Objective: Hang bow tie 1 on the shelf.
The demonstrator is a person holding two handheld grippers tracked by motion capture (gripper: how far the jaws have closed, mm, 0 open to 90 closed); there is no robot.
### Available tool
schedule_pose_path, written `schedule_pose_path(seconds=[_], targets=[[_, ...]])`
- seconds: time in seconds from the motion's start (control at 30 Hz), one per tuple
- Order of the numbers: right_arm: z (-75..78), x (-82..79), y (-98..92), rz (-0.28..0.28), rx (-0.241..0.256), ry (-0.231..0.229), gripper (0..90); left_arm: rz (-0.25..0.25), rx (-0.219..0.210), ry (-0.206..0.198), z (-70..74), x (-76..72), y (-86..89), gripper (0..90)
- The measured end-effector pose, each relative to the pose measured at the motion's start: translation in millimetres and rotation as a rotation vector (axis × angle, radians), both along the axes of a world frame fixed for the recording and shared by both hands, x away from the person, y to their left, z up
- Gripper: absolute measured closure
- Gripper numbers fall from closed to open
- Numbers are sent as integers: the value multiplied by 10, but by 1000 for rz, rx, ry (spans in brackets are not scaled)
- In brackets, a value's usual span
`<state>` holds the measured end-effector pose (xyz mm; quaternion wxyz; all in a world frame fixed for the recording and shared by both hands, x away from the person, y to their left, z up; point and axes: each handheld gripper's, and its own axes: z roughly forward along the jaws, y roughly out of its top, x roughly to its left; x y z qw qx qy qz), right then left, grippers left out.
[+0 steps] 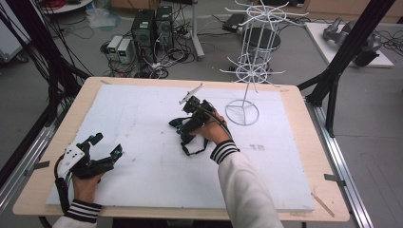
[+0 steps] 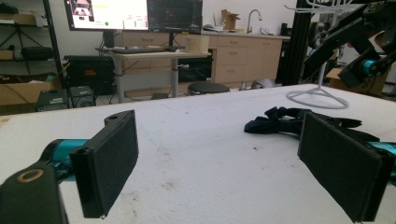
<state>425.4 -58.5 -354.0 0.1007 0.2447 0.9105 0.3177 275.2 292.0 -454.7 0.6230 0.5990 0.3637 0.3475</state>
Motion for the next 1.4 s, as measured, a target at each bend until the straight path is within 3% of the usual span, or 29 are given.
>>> schedule_pose_path(seconds=[0.07, 0.13, 0.27, 0.33, 0.57, 0.83, 1.0, 1.13, 1.4], targets=[[-31, 45, 28, -1, -7, 24, 112, 0, 3, 2, 1, -2, 2, 128], [-54, 59, 64, 6, -38, 21, 112, 1, 2, 2, 0, -2, 2, 128], [-79, 101, 91, 5, -51, 20, 115, 0, -1, 2, 0, 0, 1, 128], [-78, 120, 92, 9, -54, 35, 156, 1, -1, 3, 1, -1, 1, 128], [-79, 183, 127, 16, -91, 62, 156, 1, -2, 1, -1, 1, 1, 128], [-182, 208, 189, 26, -149, 100, 156, 0, -1, 3, 1, 0, 2, 128], [-226, 223, 225, 20, -189, 91, 159, 1, -1, 2, 0, 1, 1, 128], [-244, 244, 237, 3, -188, 96, 168, 0, -1, 4, 0, 1, 2, 128], [-272, 286, 247, -23, -183, 112, 305, 0, -1, 4, 0, 1, 2, 128]])
